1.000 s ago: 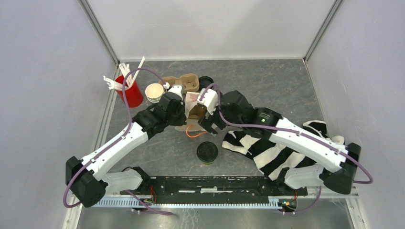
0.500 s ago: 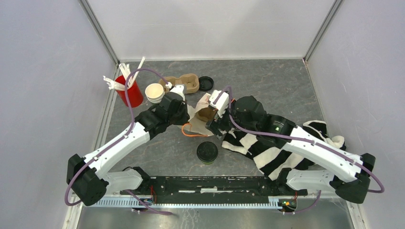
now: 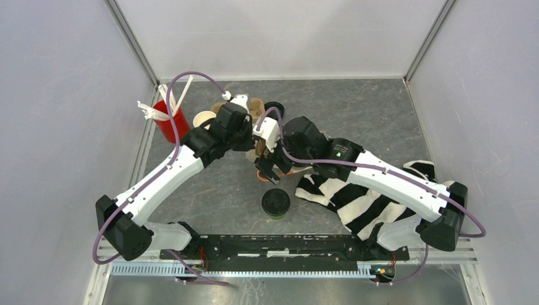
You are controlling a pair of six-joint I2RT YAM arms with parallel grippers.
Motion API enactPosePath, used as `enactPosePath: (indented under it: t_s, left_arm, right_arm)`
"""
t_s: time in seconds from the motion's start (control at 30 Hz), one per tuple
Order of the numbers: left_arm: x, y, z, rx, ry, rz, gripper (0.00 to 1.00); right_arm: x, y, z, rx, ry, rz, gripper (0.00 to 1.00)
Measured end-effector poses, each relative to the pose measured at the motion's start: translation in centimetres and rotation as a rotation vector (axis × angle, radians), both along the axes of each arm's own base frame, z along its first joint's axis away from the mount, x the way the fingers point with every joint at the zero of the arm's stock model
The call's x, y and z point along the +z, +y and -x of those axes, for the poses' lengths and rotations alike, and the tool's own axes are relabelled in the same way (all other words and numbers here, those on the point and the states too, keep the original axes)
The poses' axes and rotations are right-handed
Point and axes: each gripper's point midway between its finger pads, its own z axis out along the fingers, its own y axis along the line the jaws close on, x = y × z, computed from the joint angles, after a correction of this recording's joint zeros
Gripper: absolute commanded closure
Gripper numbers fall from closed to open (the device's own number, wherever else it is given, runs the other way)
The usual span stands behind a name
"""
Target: Pack the takeout coffee
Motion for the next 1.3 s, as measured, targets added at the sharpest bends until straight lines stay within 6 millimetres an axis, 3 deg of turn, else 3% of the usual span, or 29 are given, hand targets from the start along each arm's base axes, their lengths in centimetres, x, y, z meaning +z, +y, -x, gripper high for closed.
enactPosePath:
  t_s: [0.23,0.47,0.6,0.73,0.9,1.0,1.2,1.3]
  left_arm:
    - [-0.5,1.9,-0.7,0.078,0.13,-0.014,0.98]
    - [0.1,2.2,0.2,0.112,0.24,0.031,0.98]
    - [1.0,1.9,1.0,0.132,0.283,0.07,0.98]
    - [1.2,1.5,1.6,0.177,0.337,0.114,0.98]
    - [1.3,1.0,2.0,0.238,0.392,0.18,0.98]
    - [1.3,0.8,2.0,0.274,0.409,0.207,0.98]
    - [2.3,0.5,2.1,0.303,0.396,0.289,0.98]
    - [3.2,0.7,2.7,0.31,0.369,0.338,0.98]
  right_arm:
    - [3.1,0.2,1.3,-0.021,0.094,-0.066,0.06]
    - [5.0,0.3,3.0,-0.014,0.228,-0.109,0.06]
    - [6.6,0.2,2.1,-0.019,0.279,-0.121,0.07]
    - [9.6,-0.3,0.2,-0.034,0.294,-0.184,0.07]
    - [12.7,0.0,1.1,0.041,0.364,-0.315,0.04]
    - [11.7,0.5,2.3,0.09,0.459,-0.355,0.03]
    - [6.2,0.6,2.7,0.074,0.644,-0.338,0.03]
    - [5.5,0.5,2.9,0.075,0.702,-0.338,0.03]
